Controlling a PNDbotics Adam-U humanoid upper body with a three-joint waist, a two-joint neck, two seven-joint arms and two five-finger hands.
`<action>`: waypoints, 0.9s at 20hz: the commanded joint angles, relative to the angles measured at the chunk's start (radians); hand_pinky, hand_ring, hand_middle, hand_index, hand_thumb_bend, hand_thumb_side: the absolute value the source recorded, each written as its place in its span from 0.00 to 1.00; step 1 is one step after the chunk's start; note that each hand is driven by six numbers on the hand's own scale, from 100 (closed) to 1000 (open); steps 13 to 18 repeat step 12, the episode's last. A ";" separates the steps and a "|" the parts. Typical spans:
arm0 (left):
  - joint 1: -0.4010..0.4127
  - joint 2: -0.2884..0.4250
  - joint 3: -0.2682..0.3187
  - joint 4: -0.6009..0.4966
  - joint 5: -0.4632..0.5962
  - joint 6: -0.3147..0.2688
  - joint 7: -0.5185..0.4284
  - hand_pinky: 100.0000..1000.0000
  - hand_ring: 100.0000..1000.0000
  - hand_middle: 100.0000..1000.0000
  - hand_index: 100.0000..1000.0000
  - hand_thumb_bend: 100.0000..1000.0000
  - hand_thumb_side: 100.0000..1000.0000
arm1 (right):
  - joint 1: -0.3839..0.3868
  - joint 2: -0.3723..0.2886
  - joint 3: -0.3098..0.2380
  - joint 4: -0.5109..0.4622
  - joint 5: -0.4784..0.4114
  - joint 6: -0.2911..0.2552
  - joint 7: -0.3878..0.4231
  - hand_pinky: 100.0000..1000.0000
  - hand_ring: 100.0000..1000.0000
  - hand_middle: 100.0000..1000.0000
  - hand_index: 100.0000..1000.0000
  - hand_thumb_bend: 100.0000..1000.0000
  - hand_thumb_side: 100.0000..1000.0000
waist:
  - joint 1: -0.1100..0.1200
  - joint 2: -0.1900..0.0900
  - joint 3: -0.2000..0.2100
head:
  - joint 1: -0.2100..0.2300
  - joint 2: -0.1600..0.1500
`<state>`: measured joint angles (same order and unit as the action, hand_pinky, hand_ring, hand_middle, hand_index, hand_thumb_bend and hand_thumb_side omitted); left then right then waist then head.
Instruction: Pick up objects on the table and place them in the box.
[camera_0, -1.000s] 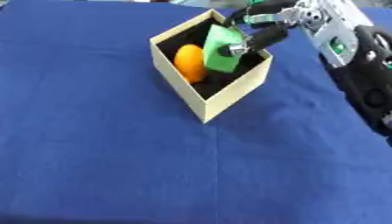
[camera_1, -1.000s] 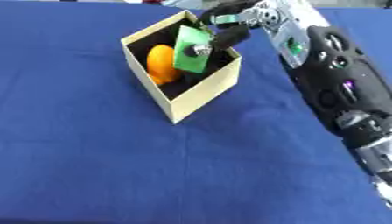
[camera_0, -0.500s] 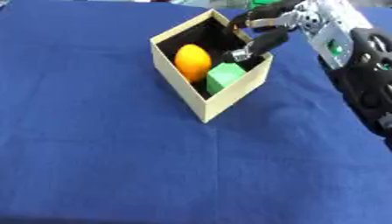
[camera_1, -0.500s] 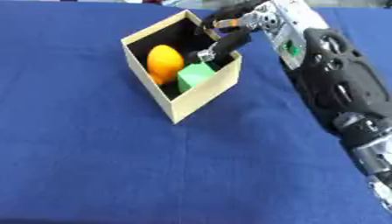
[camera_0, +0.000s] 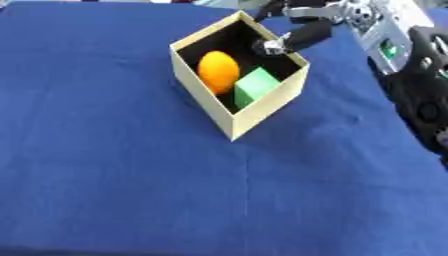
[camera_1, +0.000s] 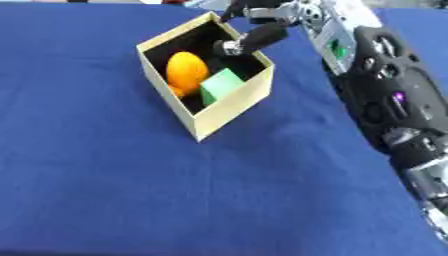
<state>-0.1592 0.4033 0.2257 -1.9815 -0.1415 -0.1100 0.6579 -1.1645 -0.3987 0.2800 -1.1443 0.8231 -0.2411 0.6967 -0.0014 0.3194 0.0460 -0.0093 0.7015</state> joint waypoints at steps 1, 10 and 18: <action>-0.006 0.015 0.009 -0.018 -0.001 -0.001 0.003 0.88 0.50 0.58 0.64 0.21 0.89 | -0.009 -0.049 -0.029 -0.089 -0.040 0.030 -0.025 0.96 1.00 1.00 1.00 0.06 1.00 | 0.007 -0.025 -0.002 | 0.001 -0.009; -0.004 0.016 0.010 -0.018 -0.003 -0.003 0.006 0.88 0.50 0.58 0.64 0.21 0.89 | 0.076 -0.151 -0.114 -0.304 -0.155 0.195 -0.227 0.81 0.80 0.79 0.89 0.00 0.95 | 0.016 -0.025 -0.016 | -0.008 -0.006; -0.004 0.016 0.011 -0.018 -0.004 -0.004 0.006 0.88 0.50 0.58 0.64 0.21 0.89 | 0.108 -0.175 -0.131 -0.352 -0.183 0.255 -0.303 0.79 0.77 0.78 0.88 0.00 0.92 | 0.017 -0.025 -0.019 | -0.012 -0.004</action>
